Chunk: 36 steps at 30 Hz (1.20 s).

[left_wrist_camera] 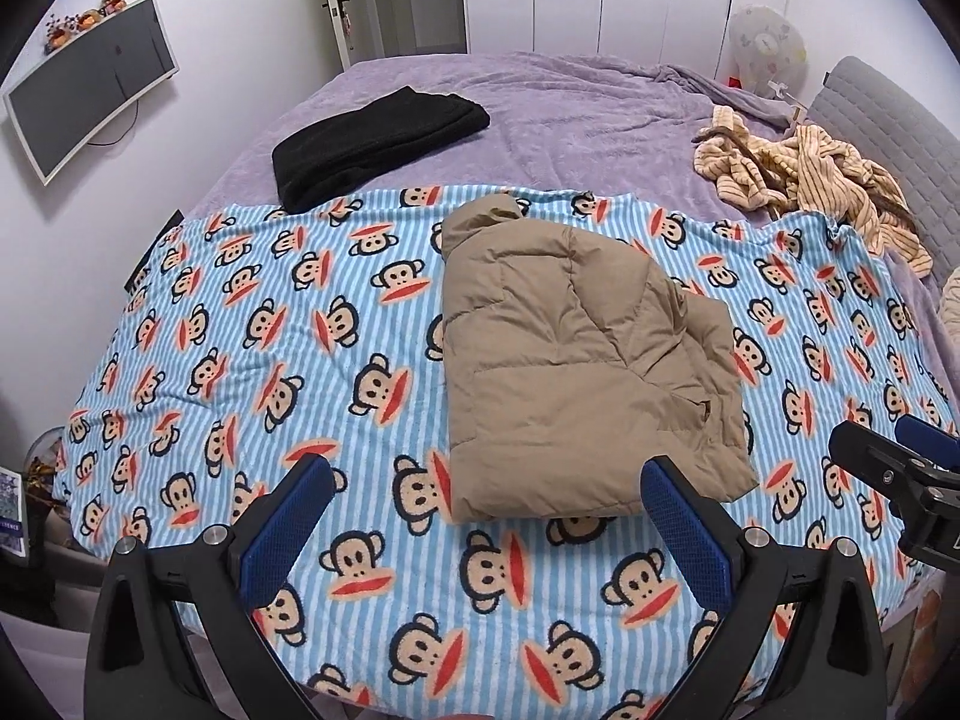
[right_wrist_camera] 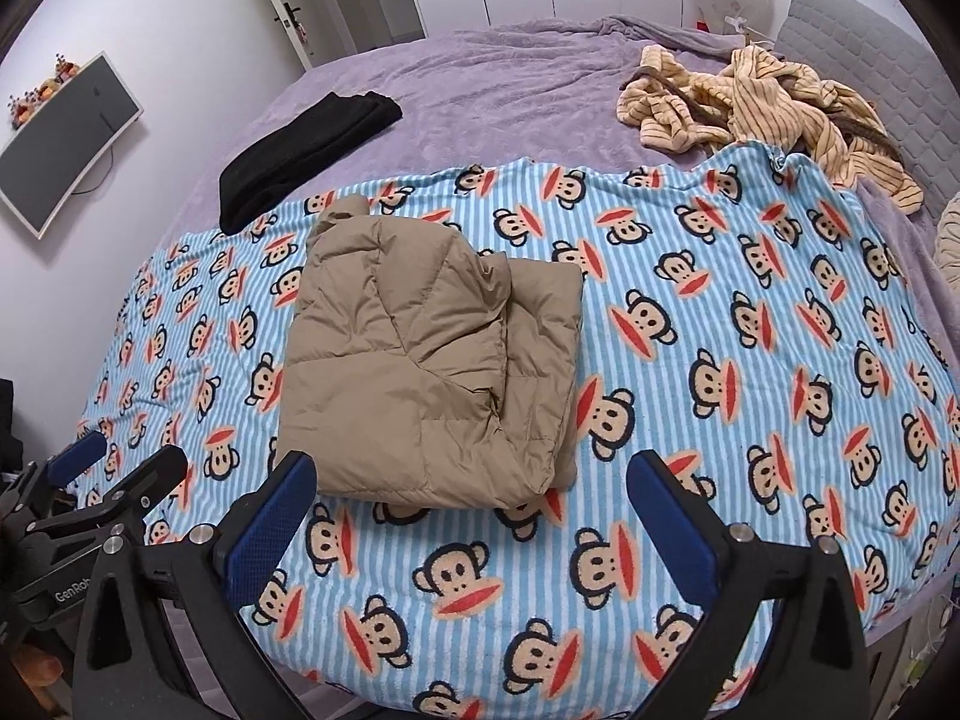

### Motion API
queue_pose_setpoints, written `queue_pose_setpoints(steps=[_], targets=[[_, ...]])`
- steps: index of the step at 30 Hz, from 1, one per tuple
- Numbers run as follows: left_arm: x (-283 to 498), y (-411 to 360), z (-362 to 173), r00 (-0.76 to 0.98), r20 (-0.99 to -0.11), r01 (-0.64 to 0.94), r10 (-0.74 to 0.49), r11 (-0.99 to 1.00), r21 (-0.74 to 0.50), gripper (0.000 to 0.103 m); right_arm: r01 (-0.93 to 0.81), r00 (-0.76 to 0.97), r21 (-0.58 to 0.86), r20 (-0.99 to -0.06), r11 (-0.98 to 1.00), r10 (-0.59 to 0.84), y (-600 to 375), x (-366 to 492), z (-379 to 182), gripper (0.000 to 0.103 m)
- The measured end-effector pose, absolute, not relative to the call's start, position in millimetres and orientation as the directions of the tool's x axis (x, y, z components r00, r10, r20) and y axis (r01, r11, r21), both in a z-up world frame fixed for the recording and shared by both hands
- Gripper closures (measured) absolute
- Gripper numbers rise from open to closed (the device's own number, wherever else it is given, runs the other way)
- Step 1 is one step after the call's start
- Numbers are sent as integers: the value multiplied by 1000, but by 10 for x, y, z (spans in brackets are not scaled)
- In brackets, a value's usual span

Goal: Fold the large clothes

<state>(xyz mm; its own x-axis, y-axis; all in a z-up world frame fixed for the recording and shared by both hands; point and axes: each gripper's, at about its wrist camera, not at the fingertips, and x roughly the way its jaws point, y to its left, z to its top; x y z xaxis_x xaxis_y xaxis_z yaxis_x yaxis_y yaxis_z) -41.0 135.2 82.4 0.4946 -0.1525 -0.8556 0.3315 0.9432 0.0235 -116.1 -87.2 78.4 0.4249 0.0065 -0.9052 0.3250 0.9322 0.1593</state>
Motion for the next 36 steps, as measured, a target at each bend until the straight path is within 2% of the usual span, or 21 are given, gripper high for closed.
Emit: queue_pose_setpoints(steps=[36], targets=[[-386,1389,869,492,-857,322,-156,947,13,0,334,427,156,-904,930,-2,-869,-1167,812,0]])
